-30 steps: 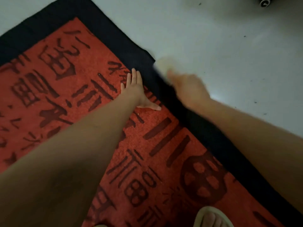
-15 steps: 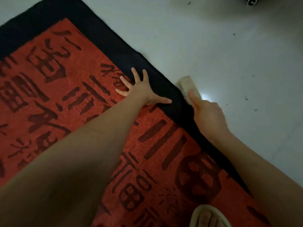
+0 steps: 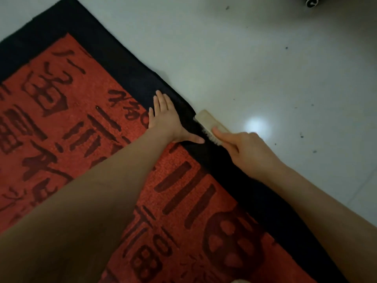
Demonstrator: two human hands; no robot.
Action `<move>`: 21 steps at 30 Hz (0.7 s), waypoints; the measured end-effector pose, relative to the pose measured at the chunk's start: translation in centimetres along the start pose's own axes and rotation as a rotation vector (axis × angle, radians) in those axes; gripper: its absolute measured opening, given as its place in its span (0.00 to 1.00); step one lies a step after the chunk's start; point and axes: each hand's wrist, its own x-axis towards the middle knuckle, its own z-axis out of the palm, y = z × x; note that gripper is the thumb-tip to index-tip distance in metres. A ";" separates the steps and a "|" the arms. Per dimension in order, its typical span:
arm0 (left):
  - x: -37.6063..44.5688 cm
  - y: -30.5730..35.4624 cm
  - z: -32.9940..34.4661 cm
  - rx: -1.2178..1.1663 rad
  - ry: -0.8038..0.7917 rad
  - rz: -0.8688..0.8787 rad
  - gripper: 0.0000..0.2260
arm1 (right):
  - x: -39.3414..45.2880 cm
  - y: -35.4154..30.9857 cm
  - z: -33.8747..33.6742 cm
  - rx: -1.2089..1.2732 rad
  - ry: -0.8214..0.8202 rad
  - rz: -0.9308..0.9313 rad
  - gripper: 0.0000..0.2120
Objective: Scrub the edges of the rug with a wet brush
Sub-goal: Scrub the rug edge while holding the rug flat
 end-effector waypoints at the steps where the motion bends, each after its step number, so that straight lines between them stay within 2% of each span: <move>1: 0.1 -0.1 0.1 -0.001 0.008 -0.002 0.75 | 0.3 -0.3 0.3 -0.008 0.005 0.001 0.20; 4: 0.1 0.0 -0.1 0.000 -0.001 -0.020 0.75 | 6.4 -2.2 1.0 -0.141 0.083 -0.047 0.21; 6: 0.0 0.1 -0.2 0.004 -0.015 -0.039 0.75 | 7.6 -3.5 1.3 -0.114 0.088 -0.078 0.21; 11: 0.0 0.1 0.2 0.044 -0.016 -0.044 0.75 | 0.3 -0.4 1.4 -0.143 -0.041 -0.100 0.29; 14: 0.3 0.4 -0.2 0.074 -0.038 -0.052 0.72 | 6.0 -3.0 2.5 -0.155 0.019 -0.099 0.22; 16: 0.4 0.4 -0.2 0.101 -0.070 -0.071 0.70 | 8.5 -5.1 3.0 -0.123 0.054 -0.087 0.22; 18: 0.5 0.3 -0.4 0.130 -0.084 -0.074 0.70 | 7.5 -4.4 3.1 -0.095 0.076 -0.063 0.23; 21: 0.4 0.3 -0.3 0.145 -0.119 -0.046 0.74 | 2.0 -2.2 2.8 -0.197 0.026 -0.035 0.24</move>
